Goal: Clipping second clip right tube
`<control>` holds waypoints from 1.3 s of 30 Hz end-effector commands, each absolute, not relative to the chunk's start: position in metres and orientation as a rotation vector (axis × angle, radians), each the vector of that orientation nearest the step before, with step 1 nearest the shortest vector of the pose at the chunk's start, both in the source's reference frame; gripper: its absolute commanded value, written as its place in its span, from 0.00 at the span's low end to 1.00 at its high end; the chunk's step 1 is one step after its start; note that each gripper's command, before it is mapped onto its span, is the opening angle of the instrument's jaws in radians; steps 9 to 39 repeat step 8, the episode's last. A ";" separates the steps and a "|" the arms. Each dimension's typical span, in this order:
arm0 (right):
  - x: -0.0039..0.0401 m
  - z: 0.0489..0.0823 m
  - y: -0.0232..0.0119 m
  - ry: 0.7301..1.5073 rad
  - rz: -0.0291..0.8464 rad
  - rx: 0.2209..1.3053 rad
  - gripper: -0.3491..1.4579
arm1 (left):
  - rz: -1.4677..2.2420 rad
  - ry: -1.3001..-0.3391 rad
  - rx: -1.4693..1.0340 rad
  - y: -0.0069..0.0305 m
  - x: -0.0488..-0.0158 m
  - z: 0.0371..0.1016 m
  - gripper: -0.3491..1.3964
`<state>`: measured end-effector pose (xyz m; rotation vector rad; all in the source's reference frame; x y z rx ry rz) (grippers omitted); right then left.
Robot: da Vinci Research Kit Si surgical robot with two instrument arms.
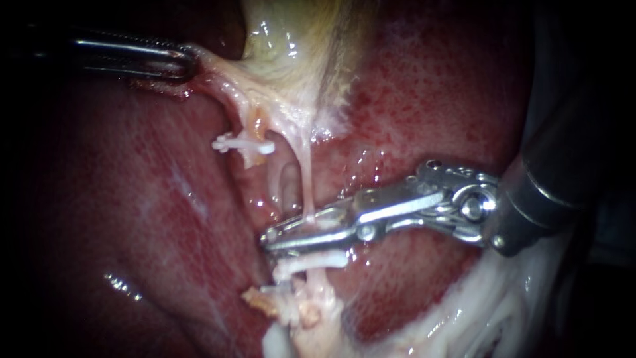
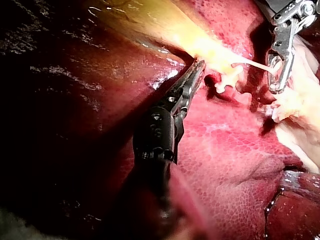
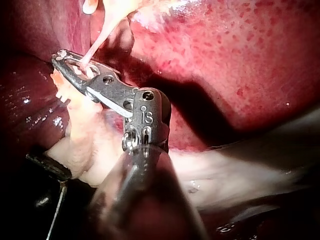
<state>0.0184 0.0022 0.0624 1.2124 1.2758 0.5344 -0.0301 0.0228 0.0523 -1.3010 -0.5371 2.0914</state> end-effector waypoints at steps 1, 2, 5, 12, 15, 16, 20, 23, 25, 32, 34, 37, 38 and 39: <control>0.0183 0.0625 0.0022 1.274 0.532 1.213 0.00 | 2.091 -0.537 -1.301 0.0228 -0.0302 0.0523 0.00; 0.0183 0.0625 0.0022 1.274 0.532 1.213 0.00 | 2.091 -0.537 -1.301 0.0228 -0.0302 0.0523 0.00; 0.0183 0.0626 0.0023 1.274 0.532 1.213 0.00 | 2.091 -0.537 -1.301 0.0228 -0.0302 0.0523 0.00; 0.0182 0.0627 0.0023 1.274 0.531 1.213 0.00 | 2.091 -0.537 -1.301 0.0228 -0.0302 0.0523 0.00; 0.0182 0.0627 0.0023 1.274 0.531 1.213 0.00 | 2.091 -0.537 -1.301 0.0228 -0.0302 0.0523 0.00; 0.0182 0.0627 0.0023 1.274 0.531 1.213 0.00 | 2.091 -0.537 -1.301 0.0228 -0.0302 0.0523 0.00; 0.0182 0.0627 0.0023 1.274 0.531 1.213 0.00 | 2.091 -0.537 -1.301 0.0228 -0.0302 0.0523 0.00; 0.0182 0.0627 0.0023 1.274 0.531 1.213 0.00 | 2.091 -0.537 -1.301 0.0228 -0.0302 0.0523 0.00; 0.0182 0.0627 0.0023 1.274 0.531 1.213 0.00 | 2.091 -0.537 -1.301 0.0228 -0.0302 0.0523 0.00; 0.0182 0.0627 0.0023 1.274 0.531 1.213 0.00 | 2.091 -0.537 -1.301 0.0228 -0.0302 0.0523 0.00; 0.0182 0.0627 0.0023 1.274 0.531 1.213 0.00 | 2.091 -0.537 -1.301 0.0228 -0.0302 0.0523 0.00; 0.0182 0.0627 0.0023 1.274 0.531 1.213 0.00 | 2.091 -0.537 -1.301 0.0228 -0.0302 0.0523 0.00; 0.0182 0.0627 0.0023 1.274 0.531 1.213 0.00 | 2.091 -0.537 -1.301 0.0228 -0.0302 0.0523 0.00; 0.0182 0.0627 0.0023 1.274 0.531 1.213 0.00 | 2.091 -0.537 -1.301 0.0228 -0.0302 0.0523 0.00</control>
